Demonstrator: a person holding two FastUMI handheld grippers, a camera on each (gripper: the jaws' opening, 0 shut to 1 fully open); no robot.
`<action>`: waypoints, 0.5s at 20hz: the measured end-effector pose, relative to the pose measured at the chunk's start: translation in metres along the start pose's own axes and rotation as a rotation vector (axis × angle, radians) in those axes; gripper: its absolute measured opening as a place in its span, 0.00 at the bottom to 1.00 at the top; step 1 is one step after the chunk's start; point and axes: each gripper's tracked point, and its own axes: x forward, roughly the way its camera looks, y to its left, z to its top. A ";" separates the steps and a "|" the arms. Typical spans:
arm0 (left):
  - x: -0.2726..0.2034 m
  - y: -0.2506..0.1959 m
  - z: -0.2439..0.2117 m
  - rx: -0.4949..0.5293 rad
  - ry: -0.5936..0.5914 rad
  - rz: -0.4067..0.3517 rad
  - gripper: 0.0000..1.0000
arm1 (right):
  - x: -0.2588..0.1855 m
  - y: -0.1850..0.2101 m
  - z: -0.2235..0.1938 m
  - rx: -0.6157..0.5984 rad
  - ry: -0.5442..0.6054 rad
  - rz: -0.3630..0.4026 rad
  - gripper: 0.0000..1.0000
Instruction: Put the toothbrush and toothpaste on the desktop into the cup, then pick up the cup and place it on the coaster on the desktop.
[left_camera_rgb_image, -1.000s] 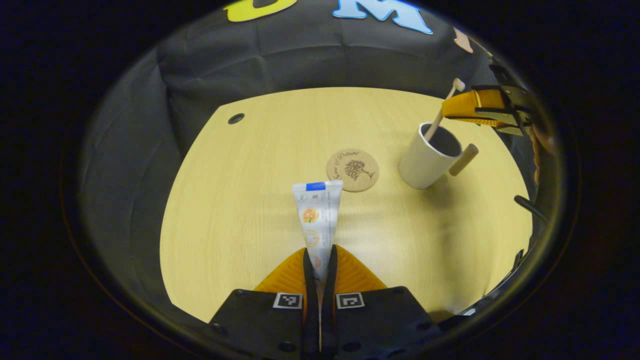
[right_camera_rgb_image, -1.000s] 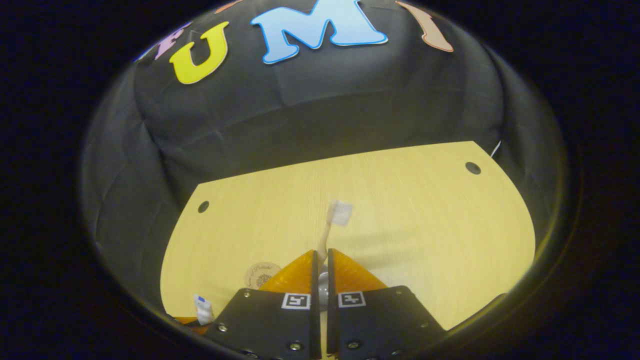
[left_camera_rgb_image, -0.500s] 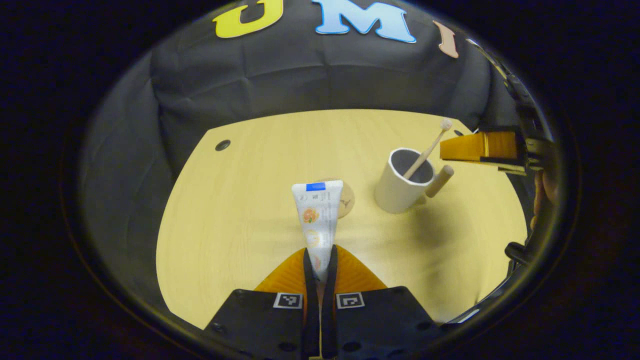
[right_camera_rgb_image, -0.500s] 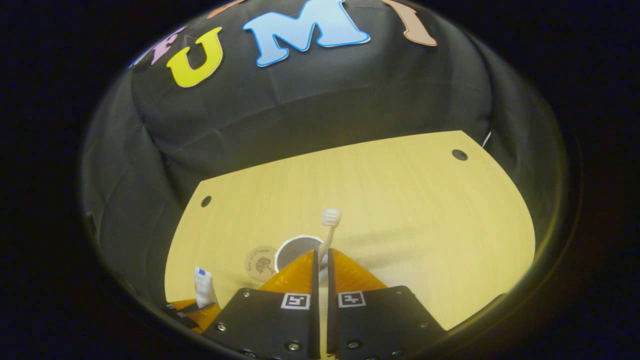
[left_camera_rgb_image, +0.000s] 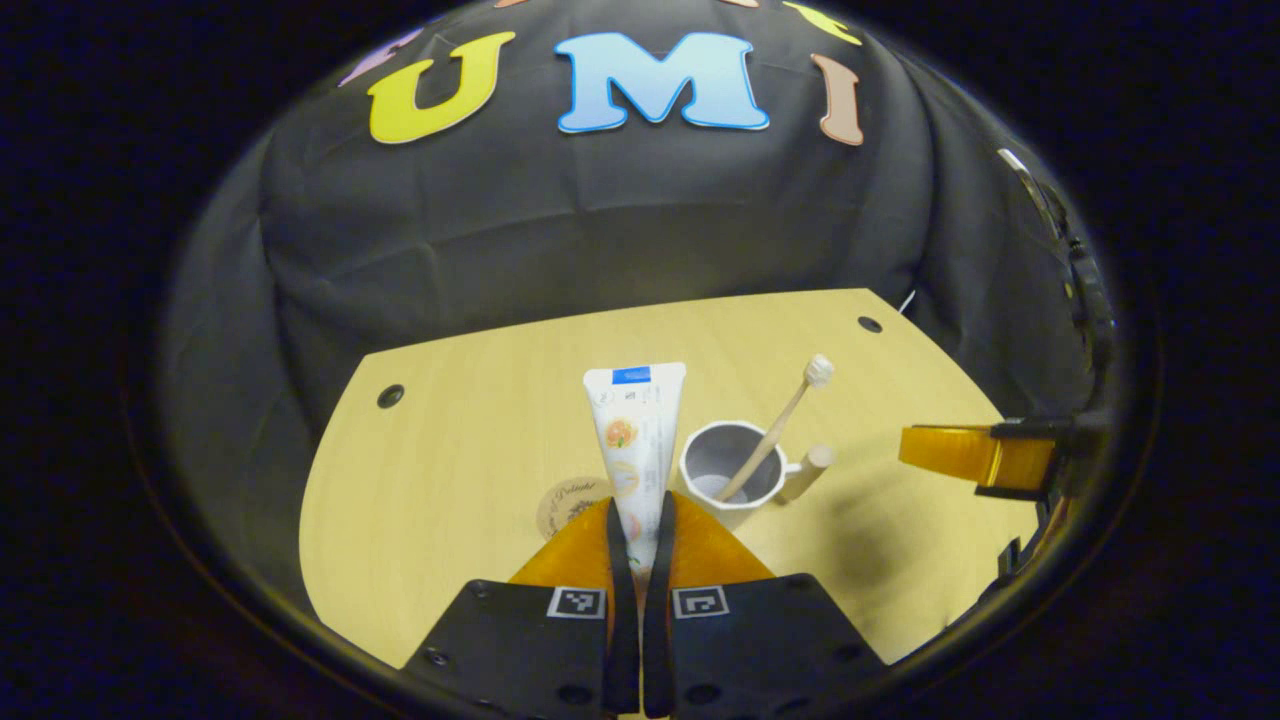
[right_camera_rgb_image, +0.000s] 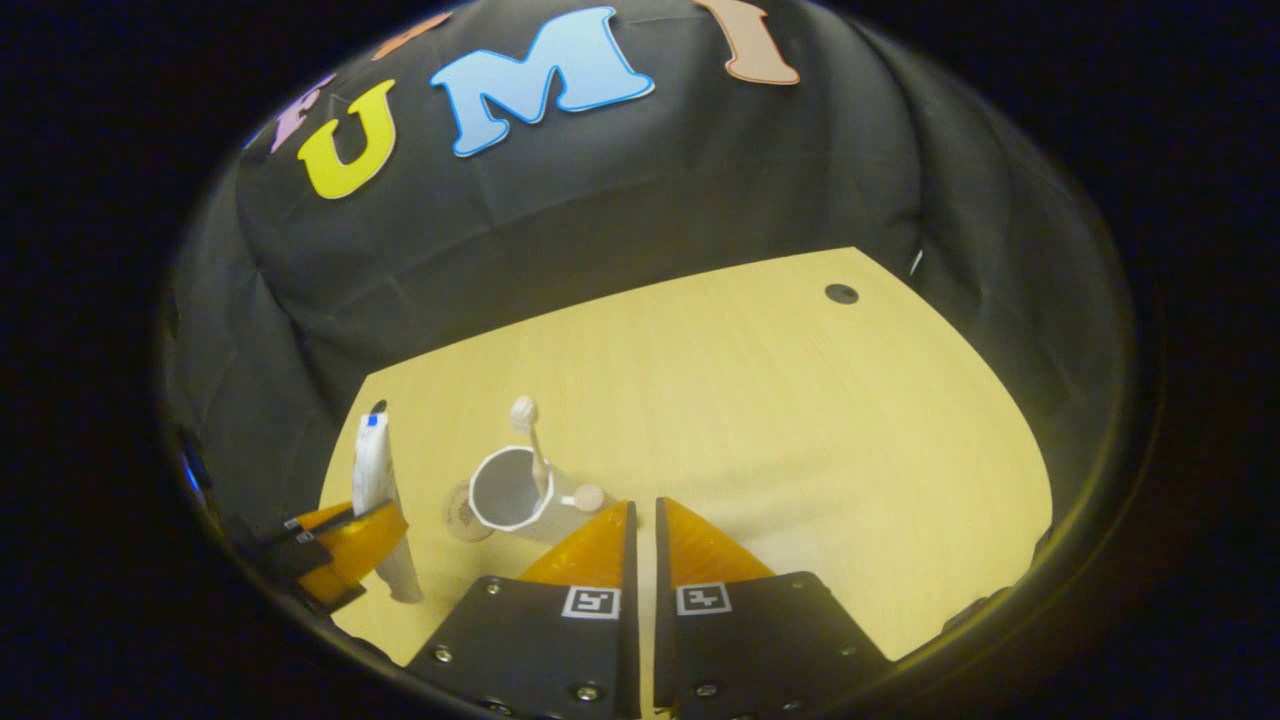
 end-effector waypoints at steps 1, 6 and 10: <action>0.003 -0.005 0.007 0.005 -0.016 -0.009 0.10 | -0.002 -0.007 0.000 0.004 0.000 -0.008 0.06; 0.021 -0.031 0.046 0.034 -0.096 -0.041 0.10 | -0.012 -0.044 -0.007 0.030 0.011 -0.050 0.06; 0.036 -0.049 0.073 0.056 -0.168 -0.069 0.10 | -0.015 -0.068 -0.014 0.059 0.031 -0.077 0.06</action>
